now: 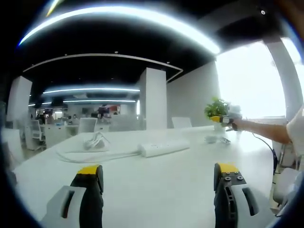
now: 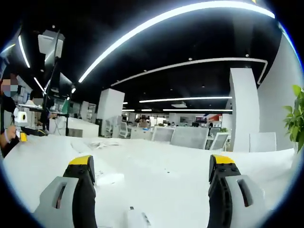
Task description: Straighten the power strip on the desk, plug the charger into it
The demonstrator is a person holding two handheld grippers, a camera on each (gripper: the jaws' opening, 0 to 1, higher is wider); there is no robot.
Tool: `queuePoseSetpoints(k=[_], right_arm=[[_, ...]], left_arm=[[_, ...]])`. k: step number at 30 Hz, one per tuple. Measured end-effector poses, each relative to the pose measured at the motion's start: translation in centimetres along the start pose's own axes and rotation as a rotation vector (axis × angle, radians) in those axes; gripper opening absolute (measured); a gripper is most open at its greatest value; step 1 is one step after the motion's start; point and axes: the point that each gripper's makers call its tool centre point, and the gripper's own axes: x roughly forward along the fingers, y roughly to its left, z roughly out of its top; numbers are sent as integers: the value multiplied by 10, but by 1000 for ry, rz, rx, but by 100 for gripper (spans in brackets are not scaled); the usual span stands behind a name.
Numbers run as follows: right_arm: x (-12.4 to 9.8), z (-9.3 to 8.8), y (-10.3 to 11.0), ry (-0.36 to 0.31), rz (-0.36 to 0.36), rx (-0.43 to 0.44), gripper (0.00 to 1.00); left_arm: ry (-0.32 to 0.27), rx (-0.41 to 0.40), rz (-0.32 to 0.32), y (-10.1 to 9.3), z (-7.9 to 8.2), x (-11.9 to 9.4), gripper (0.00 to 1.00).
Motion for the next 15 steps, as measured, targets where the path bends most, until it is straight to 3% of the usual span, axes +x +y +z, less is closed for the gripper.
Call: queuePoseSetpoints(k=[15], right_arm=[[0, -29, 0, 12, 33, 35, 100]], left_arm=[[-6, -12, 1, 4, 1, -2, 99]])
